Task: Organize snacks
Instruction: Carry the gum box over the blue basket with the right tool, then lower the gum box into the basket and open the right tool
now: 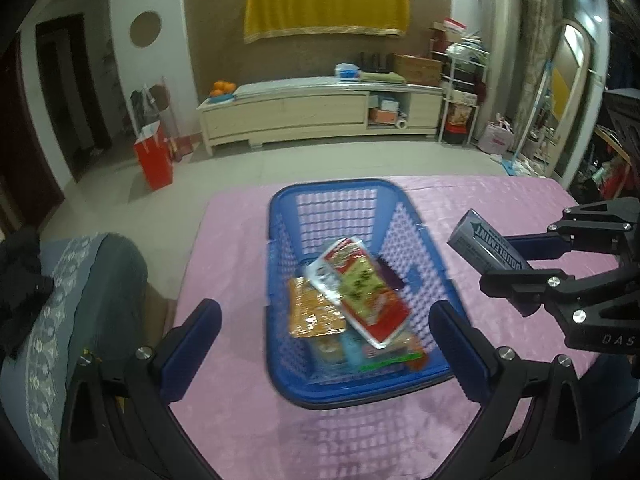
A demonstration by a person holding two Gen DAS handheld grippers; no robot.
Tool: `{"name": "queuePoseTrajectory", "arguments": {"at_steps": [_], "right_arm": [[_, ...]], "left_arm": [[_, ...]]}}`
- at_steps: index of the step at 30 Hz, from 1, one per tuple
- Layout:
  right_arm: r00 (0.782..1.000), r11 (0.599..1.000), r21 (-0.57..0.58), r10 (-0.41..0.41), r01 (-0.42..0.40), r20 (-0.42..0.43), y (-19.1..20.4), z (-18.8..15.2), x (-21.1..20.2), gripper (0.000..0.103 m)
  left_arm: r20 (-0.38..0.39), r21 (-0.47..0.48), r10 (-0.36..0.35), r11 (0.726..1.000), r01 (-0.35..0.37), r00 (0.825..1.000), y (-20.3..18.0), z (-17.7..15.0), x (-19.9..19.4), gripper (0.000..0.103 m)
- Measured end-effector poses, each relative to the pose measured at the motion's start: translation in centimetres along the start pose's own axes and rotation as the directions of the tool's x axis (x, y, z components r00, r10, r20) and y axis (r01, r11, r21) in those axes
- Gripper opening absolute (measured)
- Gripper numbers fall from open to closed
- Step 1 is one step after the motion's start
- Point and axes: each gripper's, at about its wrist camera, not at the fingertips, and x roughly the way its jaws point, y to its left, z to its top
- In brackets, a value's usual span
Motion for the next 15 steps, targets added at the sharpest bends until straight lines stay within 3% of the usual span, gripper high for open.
{"name": "queuePoseTrajectory", "arguments": {"at_steps": [15], "right_arm": [[0.987, 1.000, -0.021, 0.018, -0.021, -0.158, 1.1, 1.8, 9.6, 0.035]], "left_arm": [[-0.079, -0.113, -0.014, 0.994, 0.005, 0.997, 7.1, -2.2, 5.3, 0.103]]}}
